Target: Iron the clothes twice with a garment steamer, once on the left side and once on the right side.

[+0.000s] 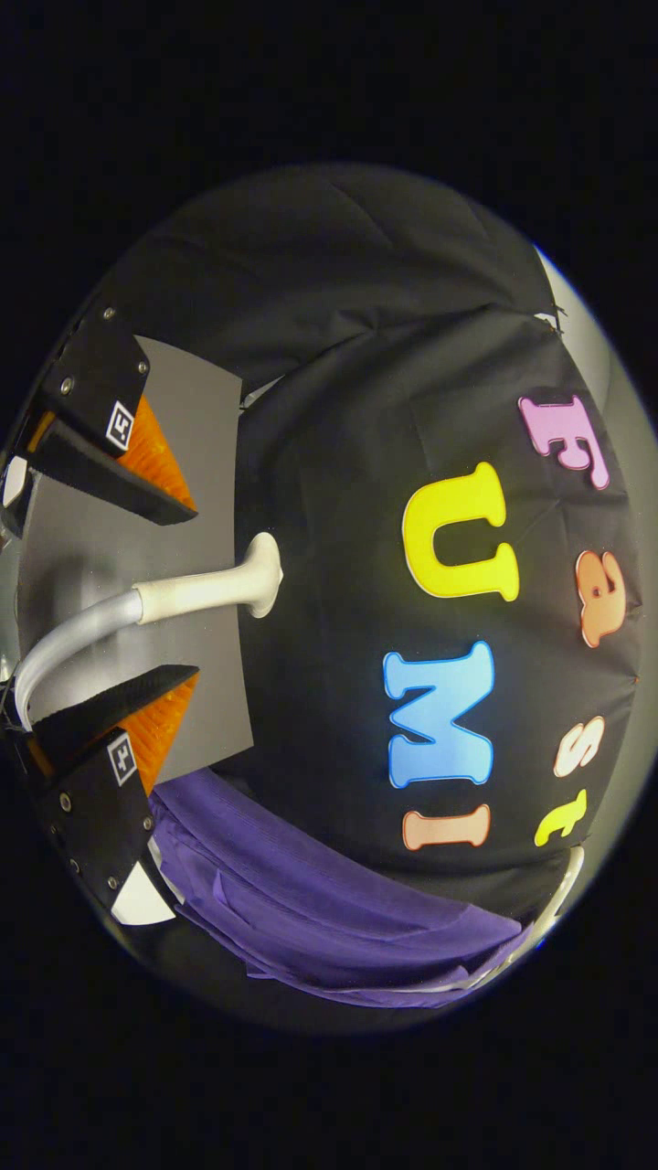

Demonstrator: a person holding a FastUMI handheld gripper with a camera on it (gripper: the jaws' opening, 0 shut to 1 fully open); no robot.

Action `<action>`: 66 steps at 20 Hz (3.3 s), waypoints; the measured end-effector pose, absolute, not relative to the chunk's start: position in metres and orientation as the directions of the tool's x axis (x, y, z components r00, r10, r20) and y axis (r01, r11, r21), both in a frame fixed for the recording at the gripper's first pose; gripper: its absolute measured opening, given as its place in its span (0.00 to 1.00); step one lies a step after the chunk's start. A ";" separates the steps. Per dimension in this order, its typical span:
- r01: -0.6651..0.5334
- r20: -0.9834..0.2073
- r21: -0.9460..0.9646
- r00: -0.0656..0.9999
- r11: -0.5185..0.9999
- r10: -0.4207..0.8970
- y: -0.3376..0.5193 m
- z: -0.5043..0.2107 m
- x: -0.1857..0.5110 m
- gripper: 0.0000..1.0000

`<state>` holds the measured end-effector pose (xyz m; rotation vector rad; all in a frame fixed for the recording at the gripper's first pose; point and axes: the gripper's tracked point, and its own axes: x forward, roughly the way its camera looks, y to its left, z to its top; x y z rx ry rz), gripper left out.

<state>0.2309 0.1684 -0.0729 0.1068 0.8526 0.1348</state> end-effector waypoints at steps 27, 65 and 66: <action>0.016 -0.849 0.208 0.500 0.978 0.172 0.208 -0.206 0.278 0.45; -0.253 -0.254 0.176 0.922 0.951 0.292 0.023 0.001 0.081 0.33; -0.247 -0.251 0.174 0.925 0.953 0.286 0.014 0.002 0.077 0.33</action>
